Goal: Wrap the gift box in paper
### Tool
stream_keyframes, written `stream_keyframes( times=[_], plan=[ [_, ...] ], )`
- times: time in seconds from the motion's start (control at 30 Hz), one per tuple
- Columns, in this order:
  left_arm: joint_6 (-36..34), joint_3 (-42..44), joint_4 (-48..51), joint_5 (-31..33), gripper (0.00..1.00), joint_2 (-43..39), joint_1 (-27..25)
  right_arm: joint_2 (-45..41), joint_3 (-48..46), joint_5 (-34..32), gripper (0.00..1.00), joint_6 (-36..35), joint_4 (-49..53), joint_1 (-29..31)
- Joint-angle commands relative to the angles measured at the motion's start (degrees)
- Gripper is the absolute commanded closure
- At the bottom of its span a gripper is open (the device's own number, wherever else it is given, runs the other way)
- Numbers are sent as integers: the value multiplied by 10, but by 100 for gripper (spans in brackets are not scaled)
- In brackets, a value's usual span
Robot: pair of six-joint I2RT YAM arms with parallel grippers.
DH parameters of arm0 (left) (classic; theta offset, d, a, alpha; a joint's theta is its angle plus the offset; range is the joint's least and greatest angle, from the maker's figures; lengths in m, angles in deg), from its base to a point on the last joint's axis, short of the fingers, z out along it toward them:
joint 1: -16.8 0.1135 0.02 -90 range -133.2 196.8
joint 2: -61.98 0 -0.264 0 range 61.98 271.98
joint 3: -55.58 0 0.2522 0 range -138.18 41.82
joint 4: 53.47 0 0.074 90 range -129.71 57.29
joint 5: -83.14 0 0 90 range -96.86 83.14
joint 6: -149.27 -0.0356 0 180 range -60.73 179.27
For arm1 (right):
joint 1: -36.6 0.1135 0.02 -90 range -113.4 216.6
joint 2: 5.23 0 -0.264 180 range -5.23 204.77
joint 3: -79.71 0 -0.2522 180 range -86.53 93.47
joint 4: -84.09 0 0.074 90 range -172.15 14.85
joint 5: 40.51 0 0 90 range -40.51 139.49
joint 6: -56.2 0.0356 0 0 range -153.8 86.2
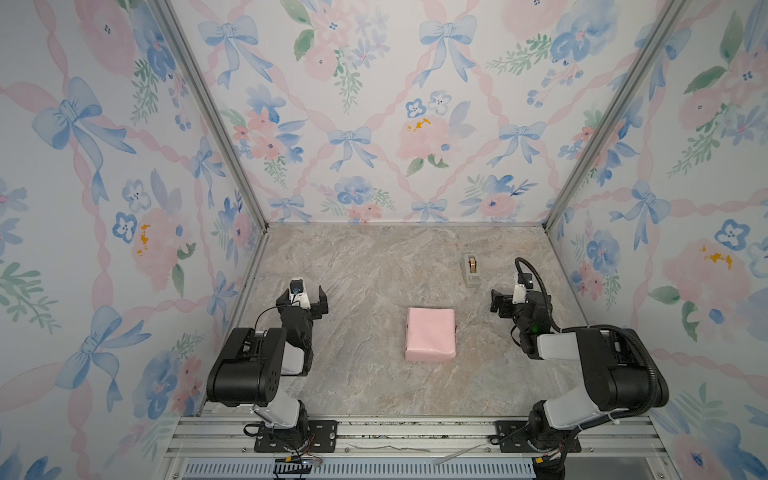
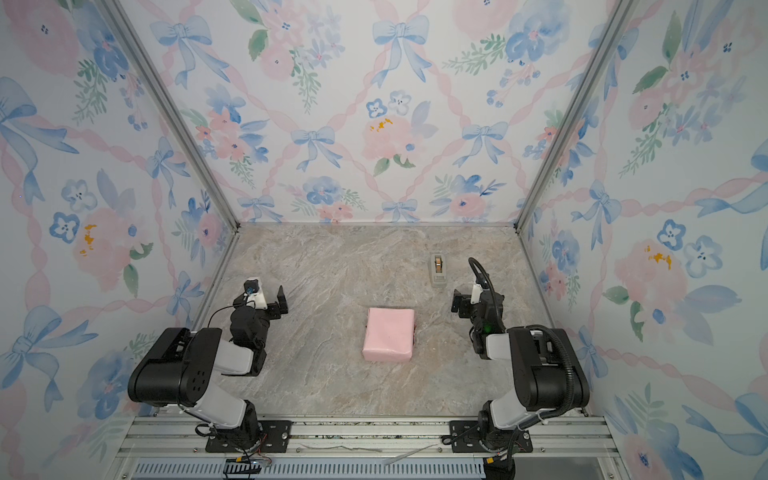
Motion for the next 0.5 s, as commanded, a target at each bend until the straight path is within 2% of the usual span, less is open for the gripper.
stream_keyframes(
  times=[0.0, 0.47],
  plan=[
    [12, 1, 12, -25, 2, -3, 0, -3, 6, 10, 4, -11, -30, 1],
    [3, -3, 16, -26, 2, -1, -5, -3, 7, 5, 4, -11, -27, 3]
  ],
)
